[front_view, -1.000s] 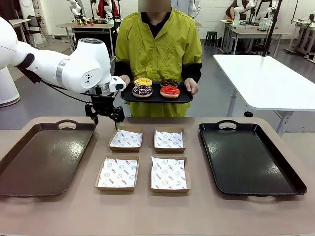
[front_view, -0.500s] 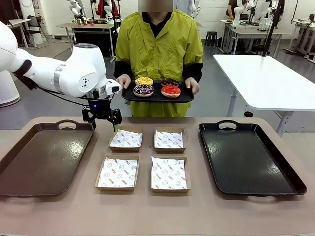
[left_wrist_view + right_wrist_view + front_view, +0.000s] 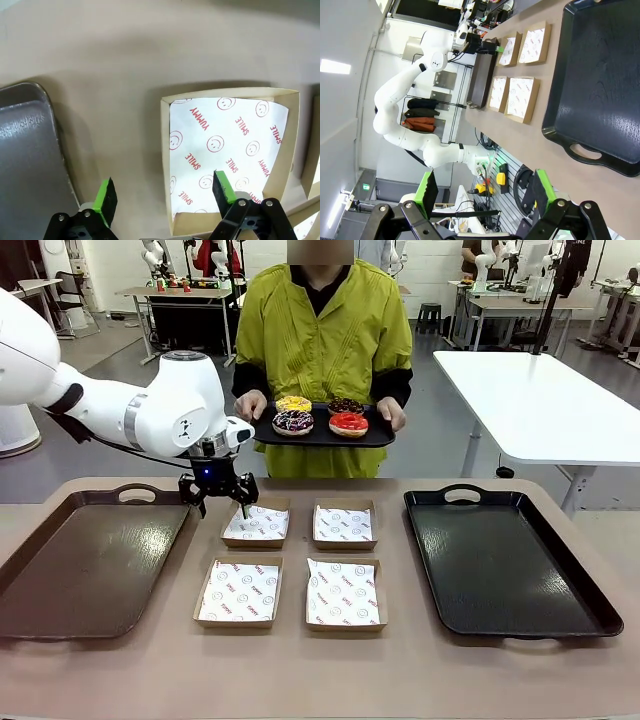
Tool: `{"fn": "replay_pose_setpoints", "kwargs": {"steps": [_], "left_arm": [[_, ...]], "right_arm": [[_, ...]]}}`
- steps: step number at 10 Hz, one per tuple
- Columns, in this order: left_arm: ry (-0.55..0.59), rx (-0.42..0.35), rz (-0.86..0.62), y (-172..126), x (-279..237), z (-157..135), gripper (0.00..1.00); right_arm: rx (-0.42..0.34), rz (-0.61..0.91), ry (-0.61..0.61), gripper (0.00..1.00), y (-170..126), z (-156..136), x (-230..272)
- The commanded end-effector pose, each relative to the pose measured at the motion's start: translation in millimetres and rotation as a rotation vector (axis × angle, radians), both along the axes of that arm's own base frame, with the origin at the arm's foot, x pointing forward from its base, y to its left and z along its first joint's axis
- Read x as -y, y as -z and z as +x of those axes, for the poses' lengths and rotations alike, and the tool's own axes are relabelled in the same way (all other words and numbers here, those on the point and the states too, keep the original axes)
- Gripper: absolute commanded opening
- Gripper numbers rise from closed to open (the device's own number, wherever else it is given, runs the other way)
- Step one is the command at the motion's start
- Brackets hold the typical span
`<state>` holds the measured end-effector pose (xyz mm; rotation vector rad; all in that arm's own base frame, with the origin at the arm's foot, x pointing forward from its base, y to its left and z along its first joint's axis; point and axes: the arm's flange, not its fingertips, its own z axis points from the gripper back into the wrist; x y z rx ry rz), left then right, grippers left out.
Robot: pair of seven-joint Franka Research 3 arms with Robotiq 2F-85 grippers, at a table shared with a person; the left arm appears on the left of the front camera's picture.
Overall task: Individually package the donuts and arrange them on the tray.
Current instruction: Pick up one Paper togo box.
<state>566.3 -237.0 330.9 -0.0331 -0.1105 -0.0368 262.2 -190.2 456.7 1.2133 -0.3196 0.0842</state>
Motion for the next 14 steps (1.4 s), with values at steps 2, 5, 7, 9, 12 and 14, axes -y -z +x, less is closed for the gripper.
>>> {"fn": "replay_pose_setpoints", "kwargs": {"steps": [2, 5, 7, 9, 12, 14], "left_arm": [[-0.045, 0.039, -0.004, 1.6, 7.3, 14.8, 0.45], [-0.055, 0.044, 0.009, 0.5, 8.1, 16.5, 0.0], [-0.061, 0.023, 0.011, 3.4, 8.6, 20.8, 0.19], [-0.067, 0.006, 0.005, 7.2, 8.4, 24.2, 0.0], [-0.071, 0.01, 0.004, 5.0, 8.4, 24.3, 0.0], [-0.072, 0.003, 0.015, 3.3, 7.4, 24.0, 0.0]], "right_arm": [[0.014, 0.01, -0.007, 1.0, 0.7, 0.1, 0.6], [0.014, 0.01, -0.007, 1.0, 0.7, 0.1, 0.6], [0.014, 0.01, -0.007, 1.0, 0.7, 0.1, 0.6], [0.014, 0.01, -0.007, 1.0, 0.7, 0.1, 0.6], [0.014, 0.01, -0.007, 1.0, 0.7, 0.1, 0.6], [0.014, 0.01, -0.007, 1.0, 0.7, 0.1, 0.6]]}}
